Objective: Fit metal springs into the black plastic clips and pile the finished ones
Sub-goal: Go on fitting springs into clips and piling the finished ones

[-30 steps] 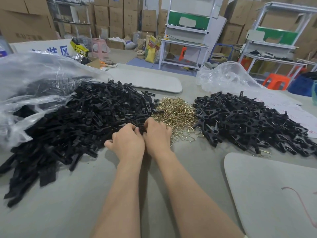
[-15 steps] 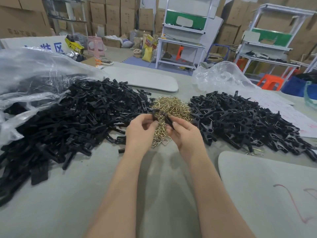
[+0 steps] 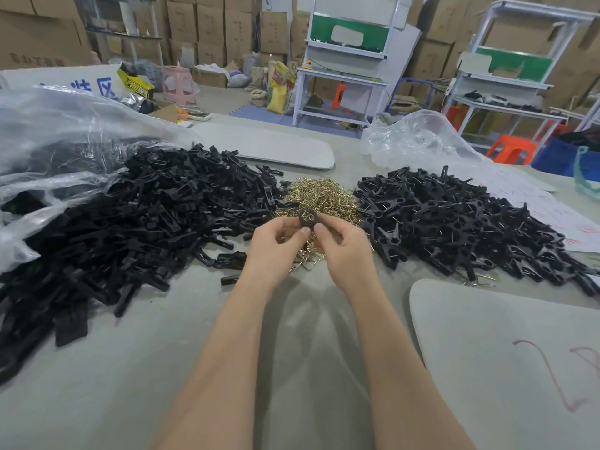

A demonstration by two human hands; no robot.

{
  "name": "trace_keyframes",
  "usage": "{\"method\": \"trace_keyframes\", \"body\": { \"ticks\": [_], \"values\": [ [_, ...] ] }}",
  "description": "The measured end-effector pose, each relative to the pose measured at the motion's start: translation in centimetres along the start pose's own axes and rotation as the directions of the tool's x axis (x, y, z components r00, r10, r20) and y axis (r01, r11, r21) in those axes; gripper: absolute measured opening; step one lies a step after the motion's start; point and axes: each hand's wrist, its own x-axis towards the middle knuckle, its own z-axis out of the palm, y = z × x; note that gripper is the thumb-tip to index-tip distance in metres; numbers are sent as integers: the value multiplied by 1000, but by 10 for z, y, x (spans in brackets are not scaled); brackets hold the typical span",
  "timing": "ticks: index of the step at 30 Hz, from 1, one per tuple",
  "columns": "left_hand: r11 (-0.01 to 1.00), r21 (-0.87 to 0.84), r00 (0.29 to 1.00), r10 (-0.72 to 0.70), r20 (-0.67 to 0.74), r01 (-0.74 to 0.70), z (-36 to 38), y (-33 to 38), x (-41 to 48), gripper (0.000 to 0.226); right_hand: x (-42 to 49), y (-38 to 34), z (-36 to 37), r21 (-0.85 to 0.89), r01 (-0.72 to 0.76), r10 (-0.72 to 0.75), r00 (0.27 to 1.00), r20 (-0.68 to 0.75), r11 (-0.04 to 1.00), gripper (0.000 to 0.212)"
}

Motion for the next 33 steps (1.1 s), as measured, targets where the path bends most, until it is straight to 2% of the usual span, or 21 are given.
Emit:
{"method": "trace_keyframes", "body": {
  "ticks": [3,10,14,17,19,21,24,26,27,28,29,30,31,33],
  "values": [
    [1000,-1,1000,19,-1,-19,1,-1,0,24,-1,-1,-3,69,-8,9,1000,-23,998,19],
    [1000,3,1000,12,10,-12,1,-1,-1,25,1,1,-2,75,3,0,999,-40,997,19],
    [999,-39,999,-31,6,32,0,-2,0,10,2,3,-2,75,-4,8,999,-44,997,19],
    [992,-110,998,-60,5,60,-1,-1,1,10,3,4,-2,139,-41,44,999,-22,990,18],
    [980,-177,996,-90,8,90,-1,1,1,6,2,2,-3,328,-130,119,992,53,936,17],
    [952,-267,989,-139,47,146,-2,2,1,14,2,-1,-6,527,-222,150,973,176,820,19],
    [905,-363,969,-163,184,221,-4,2,1,17,2,-6,-6,651,-324,215,946,244,686,12],
    [862,-460,976,-160,149,212,-4,4,1,9,2,-6,-4,673,-345,289,936,199,655,1],
    [818,-538,978,-190,82,204,-5,6,2,5,2,-2,-4,608,-312,298,946,128,730,5],
    [751,-631,970,-243,15,197,-7,7,3,4,2,1,-4,444,-260,267,962,47,858,10],
    [664,-725,954,-297,-32,183,-10,7,5,3,2,6,-3,171,-193,198,980,-15,966,16],
    [575,-801,937,-345,-57,163,-14,7,7,3,0,10,-1,-127,-126,126,992,-8,984,24],
    [502,-852,920,-386,-65,150,-17,7,9,4,-1,14,2,-366,-70,98,994,56,928,31],
    [413,-894,895,-445,-33,172,-20,8,10,5,-4,20,14,-597,-14,139,977,164,802,42]
  ]
}}
